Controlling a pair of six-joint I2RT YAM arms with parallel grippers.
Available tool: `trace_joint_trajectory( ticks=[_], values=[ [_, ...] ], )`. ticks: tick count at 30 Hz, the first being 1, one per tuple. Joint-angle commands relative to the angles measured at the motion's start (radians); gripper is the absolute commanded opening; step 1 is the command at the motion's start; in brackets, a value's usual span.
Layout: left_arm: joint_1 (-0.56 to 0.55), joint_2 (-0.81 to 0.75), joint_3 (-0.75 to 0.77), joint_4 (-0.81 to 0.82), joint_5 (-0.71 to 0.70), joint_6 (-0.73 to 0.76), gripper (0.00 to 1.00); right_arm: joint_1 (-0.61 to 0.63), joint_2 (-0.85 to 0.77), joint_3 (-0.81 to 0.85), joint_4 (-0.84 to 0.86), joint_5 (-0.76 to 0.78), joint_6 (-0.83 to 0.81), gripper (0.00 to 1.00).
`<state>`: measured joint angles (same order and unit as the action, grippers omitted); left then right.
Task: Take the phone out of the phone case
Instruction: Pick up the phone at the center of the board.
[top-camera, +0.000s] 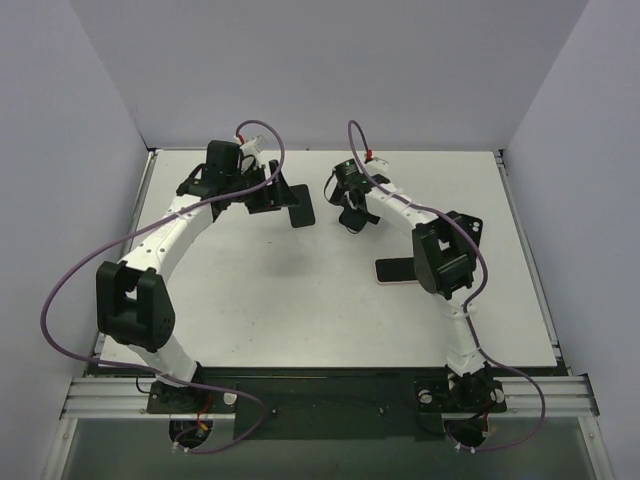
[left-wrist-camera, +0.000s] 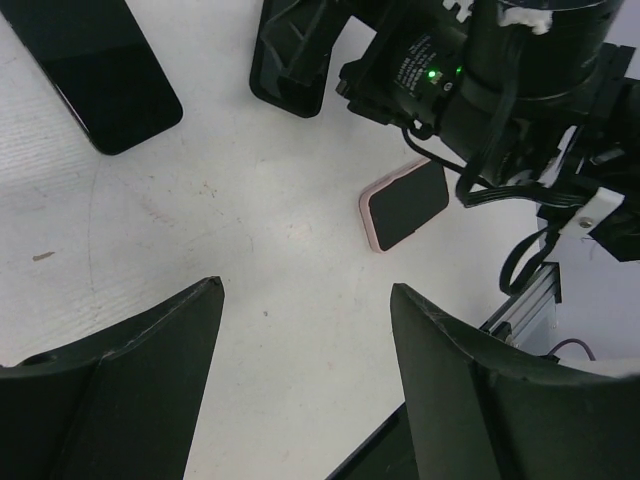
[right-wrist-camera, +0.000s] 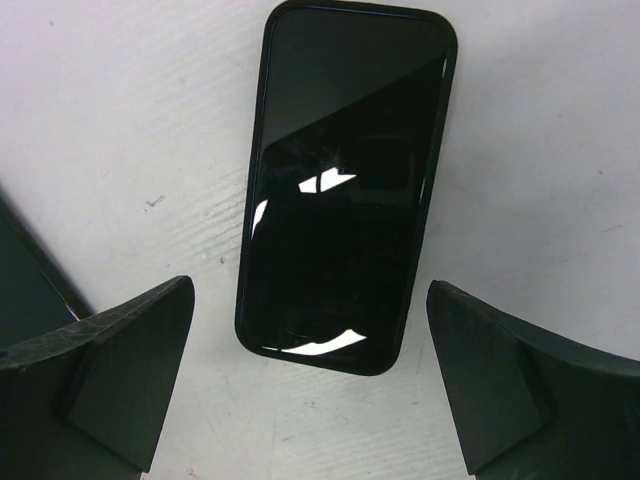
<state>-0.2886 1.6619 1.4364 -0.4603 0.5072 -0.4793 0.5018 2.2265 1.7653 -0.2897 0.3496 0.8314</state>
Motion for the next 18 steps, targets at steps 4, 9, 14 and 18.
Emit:
trace_joint_trajectory(
  ticks=[4, 9, 14, 18],
  values=[
    [0.029, -0.056, -0.019, 0.092, 0.060, -0.038, 0.78, 0.014, 0.122, 0.204, -0.210, 0.075, -0.011, 0.95],
    [0.039, -0.065, -0.027, 0.107, 0.074, -0.047, 0.78, 0.014, 0.145, 0.221, -0.239, 0.063, 0.006, 0.94],
    [0.043, -0.070, -0.031, 0.124, 0.097, -0.065, 0.78, 0.011, 0.148, 0.223, -0.261, 0.051, 0.003, 0.92],
    [0.049, -0.079, -0.037, 0.137, 0.109, -0.073, 0.78, 0.007, 0.156, 0.227, -0.296, 0.040, 0.000, 0.91]
  ],
)
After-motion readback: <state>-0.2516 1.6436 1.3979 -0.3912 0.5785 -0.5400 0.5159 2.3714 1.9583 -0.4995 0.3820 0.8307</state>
